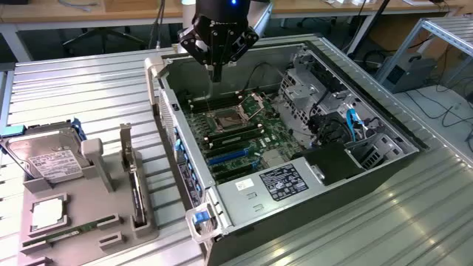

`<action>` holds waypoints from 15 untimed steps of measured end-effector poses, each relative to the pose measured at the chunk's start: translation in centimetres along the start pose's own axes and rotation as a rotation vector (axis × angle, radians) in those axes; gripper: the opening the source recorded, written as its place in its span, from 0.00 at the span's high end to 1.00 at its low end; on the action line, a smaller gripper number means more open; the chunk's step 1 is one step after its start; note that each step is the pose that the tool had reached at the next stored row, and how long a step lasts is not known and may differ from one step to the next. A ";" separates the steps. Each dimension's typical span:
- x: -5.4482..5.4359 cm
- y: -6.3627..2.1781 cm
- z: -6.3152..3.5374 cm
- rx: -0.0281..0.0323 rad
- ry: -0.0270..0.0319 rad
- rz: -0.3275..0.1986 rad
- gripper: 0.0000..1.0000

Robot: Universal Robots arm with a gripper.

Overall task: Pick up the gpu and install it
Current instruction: 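Reach for the gpu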

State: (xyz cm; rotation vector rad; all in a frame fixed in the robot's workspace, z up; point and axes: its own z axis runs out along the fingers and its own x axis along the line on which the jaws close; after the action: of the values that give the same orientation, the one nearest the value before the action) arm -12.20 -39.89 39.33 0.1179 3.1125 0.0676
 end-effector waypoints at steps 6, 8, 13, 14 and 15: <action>0.0 0.00 0.00 0.0001 0.0000 0.000 0.89; 0.0 0.00 0.00 0.0000 0.0000 0.000 0.89; 0.2 -0.02 0.00 -0.0001 -0.0001 0.000 0.89; 0.7 -0.06 -0.02 0.0000 0.0000 0.000 0.89; 1.3 -0.10 -0.03 0.0000 -0.0001 0.000 0.89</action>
State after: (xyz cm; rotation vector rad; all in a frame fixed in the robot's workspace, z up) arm -13.46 -39.90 39.33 0.1181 3.1124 0.0677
